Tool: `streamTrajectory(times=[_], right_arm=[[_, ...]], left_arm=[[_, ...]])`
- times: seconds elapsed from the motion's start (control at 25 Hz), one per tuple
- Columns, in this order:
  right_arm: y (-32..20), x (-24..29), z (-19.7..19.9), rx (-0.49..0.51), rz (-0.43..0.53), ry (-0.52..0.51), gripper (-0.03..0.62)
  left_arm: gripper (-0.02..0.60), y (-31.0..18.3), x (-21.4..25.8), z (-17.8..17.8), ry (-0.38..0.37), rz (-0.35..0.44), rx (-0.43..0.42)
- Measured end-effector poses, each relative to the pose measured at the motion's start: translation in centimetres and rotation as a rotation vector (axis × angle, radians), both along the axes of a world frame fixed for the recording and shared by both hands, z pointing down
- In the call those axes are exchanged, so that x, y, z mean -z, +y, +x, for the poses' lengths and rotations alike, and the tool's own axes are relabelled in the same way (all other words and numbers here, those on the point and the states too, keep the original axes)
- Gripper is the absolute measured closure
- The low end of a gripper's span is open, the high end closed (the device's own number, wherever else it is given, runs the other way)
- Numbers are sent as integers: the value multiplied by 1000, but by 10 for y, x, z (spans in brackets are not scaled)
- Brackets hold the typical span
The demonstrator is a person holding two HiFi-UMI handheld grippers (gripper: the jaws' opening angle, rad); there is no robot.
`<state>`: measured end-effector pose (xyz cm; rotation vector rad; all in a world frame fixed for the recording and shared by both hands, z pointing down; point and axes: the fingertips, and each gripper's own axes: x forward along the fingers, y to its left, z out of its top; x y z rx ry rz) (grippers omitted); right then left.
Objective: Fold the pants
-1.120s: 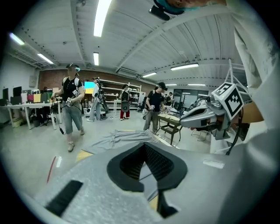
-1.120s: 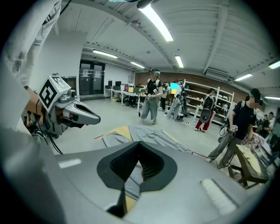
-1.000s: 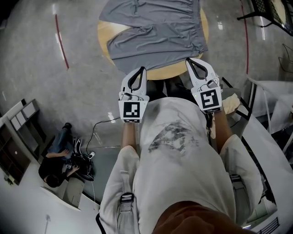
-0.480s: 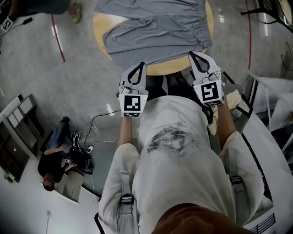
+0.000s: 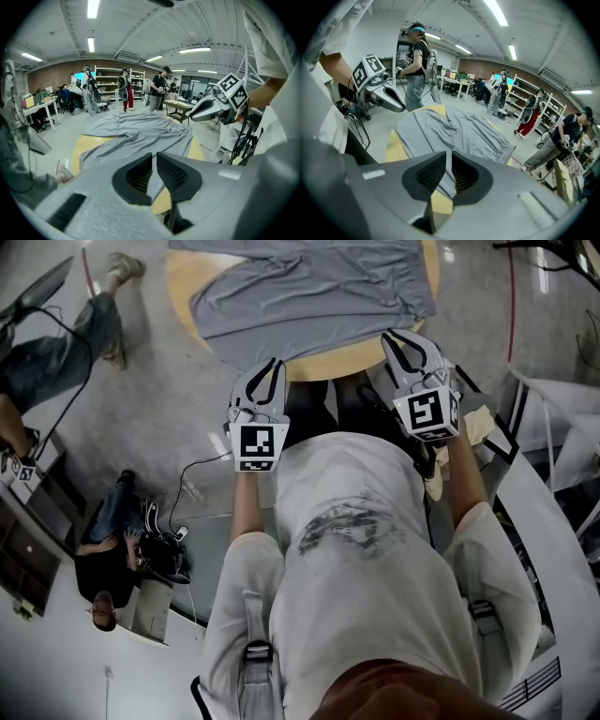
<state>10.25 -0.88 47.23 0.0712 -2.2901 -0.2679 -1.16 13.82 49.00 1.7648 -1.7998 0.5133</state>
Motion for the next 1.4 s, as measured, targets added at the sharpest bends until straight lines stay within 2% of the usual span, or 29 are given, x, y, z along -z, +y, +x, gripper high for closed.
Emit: streamTrajectory(times=[0.48,0.92,1.4], right_arm=[[0,-61,18,59,-15,105,507],[-6,-92,30,97,-12,176,467],[-23,-120,46,126,35,263,405]], left_arm=[[493,12,-54,11,2,-97,-47],[445,32,-89,8,-6,-183,-45],[391,48,-120,4,-31,-263,-82]])
